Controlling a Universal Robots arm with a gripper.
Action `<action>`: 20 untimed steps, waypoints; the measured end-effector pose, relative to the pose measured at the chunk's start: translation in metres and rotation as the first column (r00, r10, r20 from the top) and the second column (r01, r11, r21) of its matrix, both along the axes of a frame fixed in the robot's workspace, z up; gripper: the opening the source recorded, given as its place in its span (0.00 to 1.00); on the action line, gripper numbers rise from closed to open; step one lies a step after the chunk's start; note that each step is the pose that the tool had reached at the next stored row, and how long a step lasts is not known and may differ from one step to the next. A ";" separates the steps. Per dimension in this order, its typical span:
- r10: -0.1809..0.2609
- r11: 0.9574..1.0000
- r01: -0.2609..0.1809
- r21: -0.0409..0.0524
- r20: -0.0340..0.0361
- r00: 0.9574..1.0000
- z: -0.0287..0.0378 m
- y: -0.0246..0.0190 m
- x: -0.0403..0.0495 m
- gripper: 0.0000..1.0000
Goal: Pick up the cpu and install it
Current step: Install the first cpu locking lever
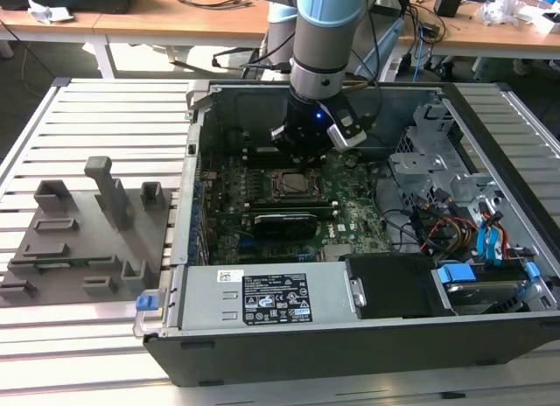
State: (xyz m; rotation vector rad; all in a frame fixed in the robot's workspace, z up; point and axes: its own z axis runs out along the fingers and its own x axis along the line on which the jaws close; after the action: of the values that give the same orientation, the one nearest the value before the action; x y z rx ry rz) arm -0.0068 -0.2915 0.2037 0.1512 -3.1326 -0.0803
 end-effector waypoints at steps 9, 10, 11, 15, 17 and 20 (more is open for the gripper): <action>0.000 1.000 0.000 0.000 0.000 1.000 -0.0017 0.0032 0.0014 0.11; 0.000 1.000 0.000 0.000 0.000 1.000 -0.0020 0.0032 0.0014 0.11; 0.000 1.000 0.000 0.000 0.000 1.000 -0.0022 0.0032 0.0015 0.11; 0.000 1.000 0.000 -0.002 0.000 1.000 -0.0021 0.0029 0.0014 0.11; 0.000 1.000 0.000 -0.003 0.000 1.000 -0.0023 0.0029 0.0015 0.11; 0.000 1.000 0.000 -0.003 0.000 1.000 -0.0024 0.0030 0.0021 0.11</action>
State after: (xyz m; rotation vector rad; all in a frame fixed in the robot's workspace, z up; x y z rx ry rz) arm -0.0047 -0.2886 0.2013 0.1513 -3.1322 -0.0752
